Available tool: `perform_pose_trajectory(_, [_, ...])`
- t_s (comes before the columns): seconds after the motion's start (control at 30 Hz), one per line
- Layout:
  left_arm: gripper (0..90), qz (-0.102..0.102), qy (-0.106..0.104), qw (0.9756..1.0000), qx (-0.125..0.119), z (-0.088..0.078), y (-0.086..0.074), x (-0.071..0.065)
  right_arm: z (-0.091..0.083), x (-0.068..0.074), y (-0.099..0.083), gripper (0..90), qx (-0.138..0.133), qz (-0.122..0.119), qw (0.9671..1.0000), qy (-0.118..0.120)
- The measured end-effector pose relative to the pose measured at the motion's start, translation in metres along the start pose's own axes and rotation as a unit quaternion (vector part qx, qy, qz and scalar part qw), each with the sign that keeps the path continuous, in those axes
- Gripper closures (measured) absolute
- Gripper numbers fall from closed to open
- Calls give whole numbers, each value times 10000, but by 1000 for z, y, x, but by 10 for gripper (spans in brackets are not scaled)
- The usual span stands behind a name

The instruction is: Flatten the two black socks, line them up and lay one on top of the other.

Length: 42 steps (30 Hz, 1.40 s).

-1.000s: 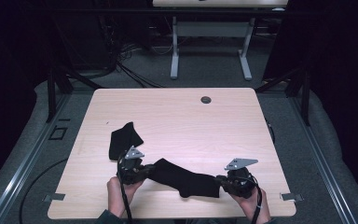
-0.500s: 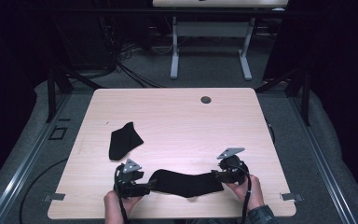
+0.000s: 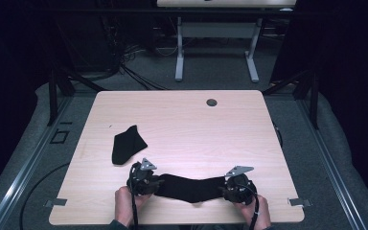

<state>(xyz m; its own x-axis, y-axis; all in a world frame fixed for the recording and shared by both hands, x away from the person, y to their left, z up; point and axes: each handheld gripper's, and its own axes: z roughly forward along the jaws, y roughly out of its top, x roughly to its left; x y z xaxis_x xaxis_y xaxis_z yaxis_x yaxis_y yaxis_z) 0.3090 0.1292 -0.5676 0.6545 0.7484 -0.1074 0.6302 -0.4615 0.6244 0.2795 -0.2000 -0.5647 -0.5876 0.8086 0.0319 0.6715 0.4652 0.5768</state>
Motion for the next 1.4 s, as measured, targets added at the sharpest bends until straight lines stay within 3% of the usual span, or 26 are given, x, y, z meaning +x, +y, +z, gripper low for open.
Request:
perform_pose_trajectory(0.23, [818,92,74,9999,14,-4,-6,-3,1,-3,-1,739,-80,-102,9998,167])
perform_pose_trajectory(0.4, [825,69,28,10000,1,-10,-16,-9,0,-1,-3,782,-139,-185,9994,260])
perform_pose_trajectory(0.67, [815,-46,-69,9999,-94,-18,-29,-15,-4,2,-10,780,-112,-176,9992,328])
perform_pose_trajectory(0.8, [761,-120,-143,9997,-151,-21,-33,-17,-6,4,-13,760,-146,-134,9991,369])
perform_pose_trajectory(0.87, [613,-135,-50,9997,-188,-23,-32,-16,-7,3,-14,639,-258,-83,9988,399])
perform_pose_trajectory(0.93, [451,-281,-19,9990,-346,-30,-32,-11,-13,-1,-15,507,-605,69,9968,511])
perform_pose_trajectory(0.97, [396,-346,3,9984,-452,-34,-31,-9,-17,-4,-16,443,-828,151,9953,489])
perform_pose_trajectory(1.03, [309,-426,2,9972,-612,-44,-29,-4,-25,-12,-15,334,-950,238,9948,298])
perform_pose_trajectory(1.13, [220,-496,68,9959,-750,-55,-26,8,-33,-29,-17,183,-1030,286,9943,32])
perform_pose_trajectory(1.27, [151,-600,223,9943,-851,-64,-22,28,-32,-54,-25,70,-1053,443,9927,-395])
perform_pose_trajectory(1.3, [147,-600,223,9943,-851,-64,-22,28,-32,-54,-25,70,-1053,443,9927,-395])
perform_pose_trajectory(1.33, [134,-619,298,9940,-851,-66,-21,35,-27,-68,-30,0,-900,541,9931,-527])
perform_pose_trajectory(1.4, [118,-707,540,9924,-850,-74,-14,56,-24,-79,-35,0,-838,605,9925,-645])
